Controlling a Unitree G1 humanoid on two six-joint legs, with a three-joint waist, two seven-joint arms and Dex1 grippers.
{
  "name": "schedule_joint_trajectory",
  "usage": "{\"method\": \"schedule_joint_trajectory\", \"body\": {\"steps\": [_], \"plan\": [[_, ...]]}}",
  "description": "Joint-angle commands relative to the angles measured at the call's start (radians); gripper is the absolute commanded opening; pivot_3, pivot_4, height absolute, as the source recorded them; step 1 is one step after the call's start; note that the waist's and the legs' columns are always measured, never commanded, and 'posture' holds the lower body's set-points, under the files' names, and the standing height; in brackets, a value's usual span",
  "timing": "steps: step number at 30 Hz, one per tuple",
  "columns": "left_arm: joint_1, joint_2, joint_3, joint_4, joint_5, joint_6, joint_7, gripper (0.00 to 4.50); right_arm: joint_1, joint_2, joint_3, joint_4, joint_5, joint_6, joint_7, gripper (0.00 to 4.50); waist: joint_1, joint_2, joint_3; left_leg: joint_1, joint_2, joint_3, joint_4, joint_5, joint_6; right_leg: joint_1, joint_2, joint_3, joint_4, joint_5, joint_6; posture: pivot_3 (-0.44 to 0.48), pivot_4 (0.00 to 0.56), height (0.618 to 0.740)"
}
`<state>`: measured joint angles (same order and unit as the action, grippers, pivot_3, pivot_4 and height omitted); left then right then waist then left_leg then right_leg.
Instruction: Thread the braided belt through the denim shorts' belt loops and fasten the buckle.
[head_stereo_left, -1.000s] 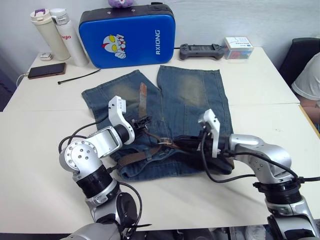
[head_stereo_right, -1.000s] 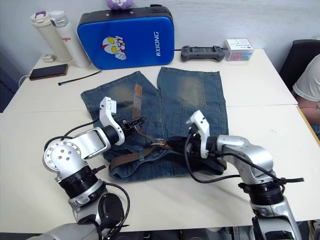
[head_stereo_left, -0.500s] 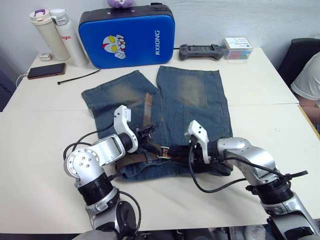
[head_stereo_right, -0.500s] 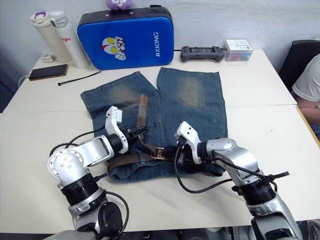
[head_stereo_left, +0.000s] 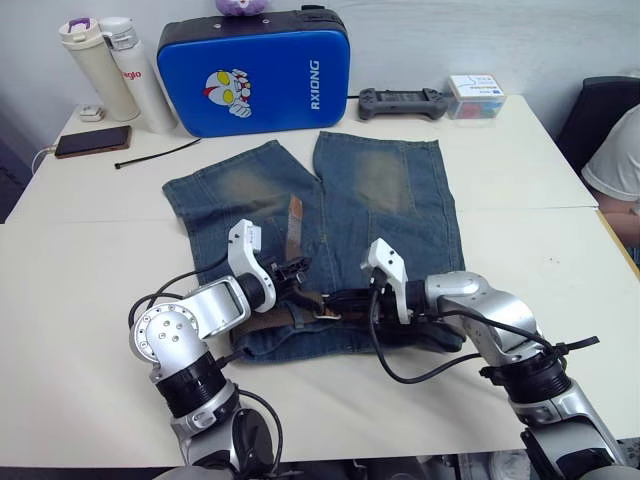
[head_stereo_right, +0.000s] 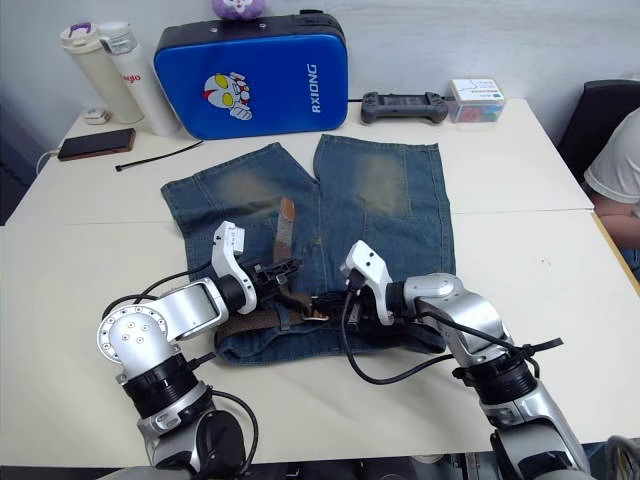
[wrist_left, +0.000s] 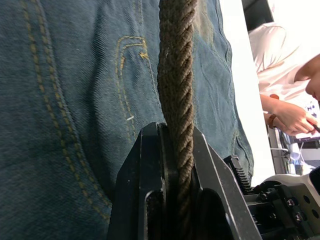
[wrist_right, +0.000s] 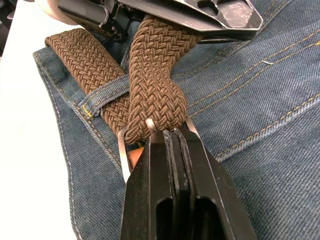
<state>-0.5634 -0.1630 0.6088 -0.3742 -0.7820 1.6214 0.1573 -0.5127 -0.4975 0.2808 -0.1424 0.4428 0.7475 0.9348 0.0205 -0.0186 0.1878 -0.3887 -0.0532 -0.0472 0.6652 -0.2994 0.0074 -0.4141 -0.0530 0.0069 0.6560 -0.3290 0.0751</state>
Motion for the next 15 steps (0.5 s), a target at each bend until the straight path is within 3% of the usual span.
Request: {"method": "schedule_joint_trajectory", "body": {"steps": [1, 15], "plan": [[0.026, 0.01, 0.004, -0.009, -0.011, -0.007, -0.031, 0.0, -0.019, 0.016, -0.014, -0.001, 0.006, -0.004, 0.004, 0.04, 0.0, 0.0, 0.0, 0.0, 0.0, 0.0, 0.0, 0.0, 0.0, 0.0, 0.0, 0.0, 0.0, 0.0, 0.0, 0.0, 0.15, 0.74], [0.108, 0.233, -0.106, -0.007, 0.041, -0.033, -0.134, 0.0, -0.097, -0.021, -0.033, 0.01, 0.085, 0.078, 0.123, 0.04, -0.006, 0.0, 0.0, 0.0, 0.0, 0.0, 0.0, 0.0, 0.0, 0.0, 0.0, 0.0, 0.0, 0.0, 0.0, 0.0, 0.15, 0.74]]}}
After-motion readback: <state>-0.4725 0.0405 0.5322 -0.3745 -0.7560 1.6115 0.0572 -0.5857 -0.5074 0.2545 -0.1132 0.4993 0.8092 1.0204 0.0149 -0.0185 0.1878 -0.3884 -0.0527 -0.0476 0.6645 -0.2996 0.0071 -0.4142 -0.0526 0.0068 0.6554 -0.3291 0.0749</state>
